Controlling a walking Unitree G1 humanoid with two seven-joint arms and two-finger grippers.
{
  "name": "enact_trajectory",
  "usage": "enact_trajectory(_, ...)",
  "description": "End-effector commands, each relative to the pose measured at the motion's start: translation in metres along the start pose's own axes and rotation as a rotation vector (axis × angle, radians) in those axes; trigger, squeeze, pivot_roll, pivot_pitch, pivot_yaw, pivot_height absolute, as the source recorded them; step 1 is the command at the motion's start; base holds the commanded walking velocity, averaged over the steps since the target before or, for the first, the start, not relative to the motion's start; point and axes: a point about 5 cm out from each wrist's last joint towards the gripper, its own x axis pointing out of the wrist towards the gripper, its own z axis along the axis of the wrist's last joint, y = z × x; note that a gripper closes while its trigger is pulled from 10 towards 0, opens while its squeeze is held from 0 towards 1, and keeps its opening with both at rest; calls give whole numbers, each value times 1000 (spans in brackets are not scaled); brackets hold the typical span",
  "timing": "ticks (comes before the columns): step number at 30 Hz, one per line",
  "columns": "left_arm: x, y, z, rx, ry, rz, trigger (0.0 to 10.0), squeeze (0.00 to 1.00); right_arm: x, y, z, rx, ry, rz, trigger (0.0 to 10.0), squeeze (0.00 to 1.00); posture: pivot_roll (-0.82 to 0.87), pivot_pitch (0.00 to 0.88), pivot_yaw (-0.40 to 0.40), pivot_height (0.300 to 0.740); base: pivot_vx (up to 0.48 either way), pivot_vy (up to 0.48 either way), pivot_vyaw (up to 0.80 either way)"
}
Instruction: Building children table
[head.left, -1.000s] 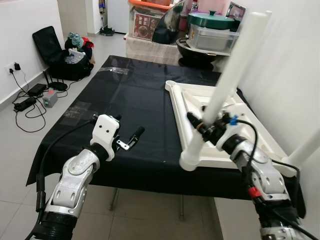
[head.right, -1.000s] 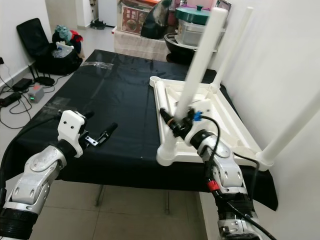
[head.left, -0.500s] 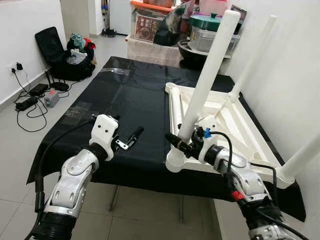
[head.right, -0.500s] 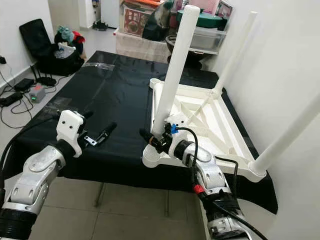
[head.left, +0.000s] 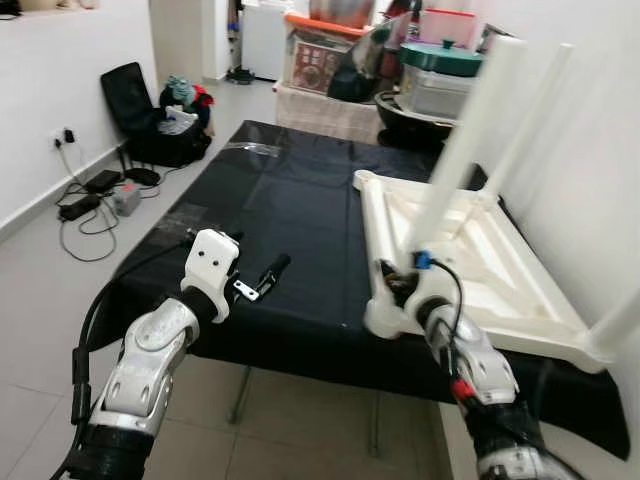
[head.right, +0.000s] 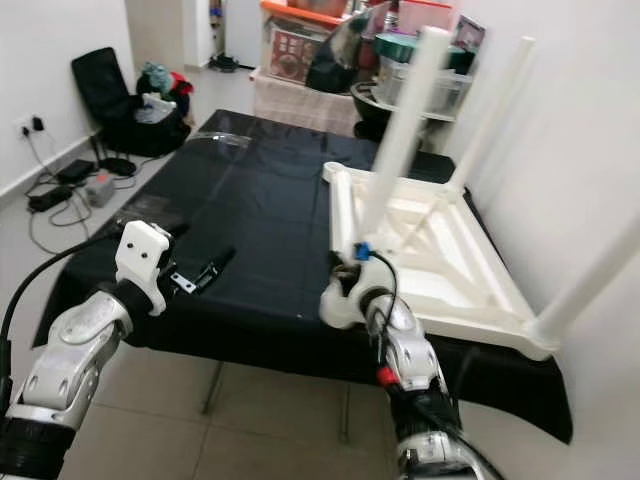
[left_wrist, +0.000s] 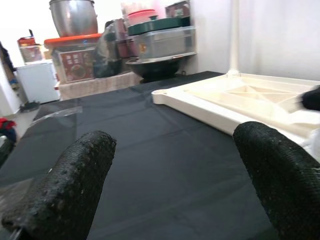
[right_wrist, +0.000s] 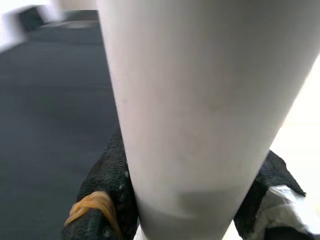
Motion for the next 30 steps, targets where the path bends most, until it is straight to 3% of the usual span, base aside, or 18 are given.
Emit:
enact_trajectory(1,1,-4,-1,-8,-1,-13,10000,0,-6,-26,-3,-9,-3,-195,0,0,110,0,-146,740,0,0,0)
enact_trajectory(2,1,-4,0,-9,-2,-10,10000,0,-15,-32,-6,3,-10,-305,0,0,102,0,-135,740,0,0,0)
enact_trajectory(4,1,-4,0,-9,-2,-10,10000,0,-15,-32,-6,3,-10,-305,0,0,102,0,-135,740,0,0,0)
enact_trajectory(5,3,-5,-1,-10,-1,-7,10000,0,-23,-33,-9,11,-15,-368,0,0,92,0,-126,740,0,0,0)
enact_trajectory(10,6,-8,-2,-13,-2,-15,10000,0,-30,-24,-7,20,-33,-403,0,0,79,0,-118,740,0,0,0)
enact_trajectory(11,7,-9,-1,-14,-4,-19,10000,0,-29,-16,-7,22,-23,-375,0,0,84,0,-116,740,0,0,0)
enact_trajectory(12,7,-9,-1,-13,-6,-22,10000,0,-24,-7,-7,15,-5,-317,10000,0,91,0,-120,740,0,0,0)
enact_trajectory(14,7,-8,0,-12,-7,-22,10000,0,-21,-1,-8,8,10,-276,10000,0,91,0,-120,740,0,0,0)
enact_trajectory(17,7,-4,1,-7,-8,-16,10000,0,-17,3,5,-14,-65,-262,10000,0,93,0,-128,740,0,0,0)
enact_trajectory(18,7,-4,0,-6,-6,-13,10000,0,-17,3,8,-25,-74,-266,10000,929,93,0,-129,740,0,0,0)
enact_trajectory(19,7,-3,-1,-5,-5,-10,10000,0,-17,2,9,-22,-73,-262,10000,1000,91,0,-130,740,0,0,0)
enact_trajectory(21,7,-3,-2,-5,-3,-8,10000,0,-18,3,10,-19,-68,-262,10000,1000,91,0,-130,740,0,0,0)
enact_trajectory(22,7,-5,-1,-10,-7,-8,10000,0,-17,3,17,-7,-102,-235,10000,0,84,0,-129,740,0,0,0)
enact_trajectory(25,8,-7,-1,-15,-11,-11,10000,0,-18,5,25,22,-145,-188,10000,0,80,0,-126,740,0,0,0)
enact_trajectory(26,9,-10,0,-26,-19,-24,10000,0,-20,19,35,55,-206,8,10000,0,85,0,-126,740,0,0,0)
enact_trajectory(27,9,-10,0,-26,-19,-24,10000,0,-20,19,35,55,-206,8,10000,0,85,0,-126,740,0,0,0)
enact_trajectory(28,9,-12,1,-32,-24,-33,10000,0,-25,32,40,66,-246,184,10000,0,84,0,-125,740,0,0,0)
enact_trajectory(30,9,-12,1,-32,-24,-33,10000,0,-25,32,40,66,-246,184,10000,0,84,0,-125,740,0,0,0)
